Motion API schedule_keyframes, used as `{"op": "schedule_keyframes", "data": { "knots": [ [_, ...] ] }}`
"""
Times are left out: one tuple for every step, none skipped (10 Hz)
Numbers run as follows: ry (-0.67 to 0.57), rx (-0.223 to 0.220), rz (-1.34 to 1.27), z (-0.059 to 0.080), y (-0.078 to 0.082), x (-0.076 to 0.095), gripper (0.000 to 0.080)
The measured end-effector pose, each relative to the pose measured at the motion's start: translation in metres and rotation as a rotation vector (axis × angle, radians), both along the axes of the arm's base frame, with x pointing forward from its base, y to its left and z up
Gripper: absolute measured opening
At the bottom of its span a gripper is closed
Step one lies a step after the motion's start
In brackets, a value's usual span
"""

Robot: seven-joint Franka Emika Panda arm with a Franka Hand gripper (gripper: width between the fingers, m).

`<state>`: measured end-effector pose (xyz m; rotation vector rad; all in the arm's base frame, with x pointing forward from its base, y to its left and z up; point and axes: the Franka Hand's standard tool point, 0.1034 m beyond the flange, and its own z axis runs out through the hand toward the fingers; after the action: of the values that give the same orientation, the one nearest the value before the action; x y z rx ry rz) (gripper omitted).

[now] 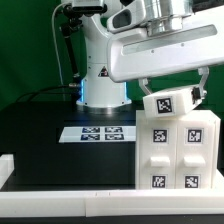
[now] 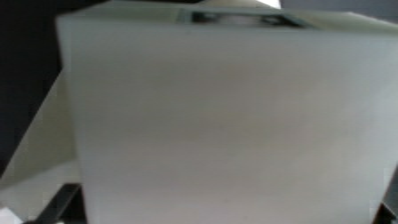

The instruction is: Assemble cabinet

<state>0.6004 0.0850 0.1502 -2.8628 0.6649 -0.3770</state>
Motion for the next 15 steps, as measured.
{"op": "schedule_keyframes", "data": {
  "knots": [
    [0.013,0.035,-0.105,-0.0001,0.0013,-0.0002,0.056],
    [0.023,0.06,-0.181,-0.0002,0.0022,-0.0005,0.056],
    [0.031,0.08,-0.246,-0.0003,0.003,-0.0008,0.056],
    [0.045,0.114,-0.343,-0.0001,0.0044,-0.0014,0.056],
    [0.056,0.144,-0.42,-0.0001,0.0046,-0.0015,0.056],
    [0.07,0.18,-0.505,-0.0002,0.0048,-0.0017,0.056],
    [0.085,0.215,-0.588,-0.0004,0.0039,-0.0018,0.056],
    [0.101,0.252,-0.675,-0.0004,0.0039,-0.0019,0.056],
    [0.121,0.285,-0.758,-0.0007,0.0039,-0.0024,0.056],
    [0.14,0.317,-0.843,-0.0012,0.0033,-0.0029,0.056],
    [0.163,0.36,-0.96,-0.0017,0.0026,-0.0034,0.056],
    [0.182,0.397,-1.056,-0.0021,0.0019,-0.0037,0.056],
    [0.188,0.41,-1.079,-0.0026,0.0007,-0.0038,0.056],
    [0.2,0.448,-1.15,-0.0028,0.0001,-0.0034,0.056],
    [0.211,0.471,-1.198,-0.003,0.001,-0.0036,0.056]
  ]
}}
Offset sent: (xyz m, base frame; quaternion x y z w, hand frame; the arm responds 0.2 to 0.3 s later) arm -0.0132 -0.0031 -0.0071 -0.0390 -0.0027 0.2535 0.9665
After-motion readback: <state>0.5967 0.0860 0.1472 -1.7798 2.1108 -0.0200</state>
